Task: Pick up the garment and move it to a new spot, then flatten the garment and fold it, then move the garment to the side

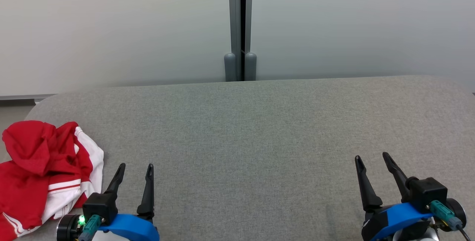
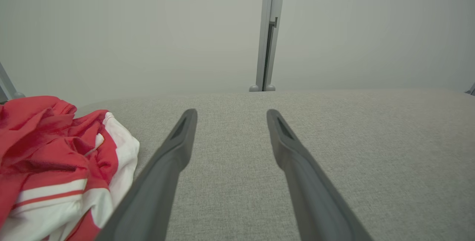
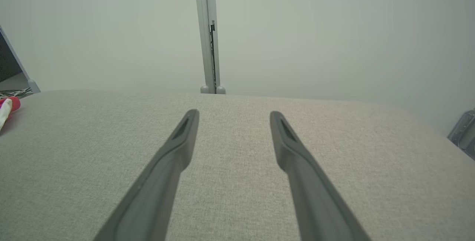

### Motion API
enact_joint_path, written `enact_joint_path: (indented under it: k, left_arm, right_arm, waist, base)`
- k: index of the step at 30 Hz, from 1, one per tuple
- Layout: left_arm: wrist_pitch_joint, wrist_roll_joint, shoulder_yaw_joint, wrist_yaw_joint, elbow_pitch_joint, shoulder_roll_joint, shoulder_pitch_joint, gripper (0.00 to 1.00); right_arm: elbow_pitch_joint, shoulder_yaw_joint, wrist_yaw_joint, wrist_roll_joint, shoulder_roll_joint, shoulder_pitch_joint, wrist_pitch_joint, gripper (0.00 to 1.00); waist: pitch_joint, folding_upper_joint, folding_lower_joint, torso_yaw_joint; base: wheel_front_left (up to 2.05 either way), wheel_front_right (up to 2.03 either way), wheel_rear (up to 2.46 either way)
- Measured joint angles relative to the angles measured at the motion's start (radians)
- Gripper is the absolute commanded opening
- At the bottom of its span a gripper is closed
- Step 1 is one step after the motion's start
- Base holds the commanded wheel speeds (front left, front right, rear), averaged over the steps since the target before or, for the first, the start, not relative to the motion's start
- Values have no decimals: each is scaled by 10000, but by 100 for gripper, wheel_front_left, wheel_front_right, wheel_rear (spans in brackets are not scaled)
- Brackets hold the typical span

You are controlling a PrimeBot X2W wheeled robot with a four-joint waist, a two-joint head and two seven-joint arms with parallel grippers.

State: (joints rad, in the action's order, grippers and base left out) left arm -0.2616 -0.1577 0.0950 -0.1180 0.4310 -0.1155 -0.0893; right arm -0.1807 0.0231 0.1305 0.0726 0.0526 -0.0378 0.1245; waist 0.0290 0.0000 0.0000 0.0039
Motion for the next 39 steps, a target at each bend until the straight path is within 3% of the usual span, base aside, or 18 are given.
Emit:
enact_joint_path:
  k: [18,39]
  left_arm:
    - [-2,-6,-201,104,75,50,-100,100]
    - [-2,-217,-1185,606,-130,36,72,100]
  right_arm:
    - [-67,-102,0,224,-8,0,75,100]
    - [203,-1599,0,395,-19,-285,-100,100]
  waist:
    - [-37,0,0,241]
    - [-165,0,0,2599]
  base:
    - [0,0,0]
    - [0,0,0]
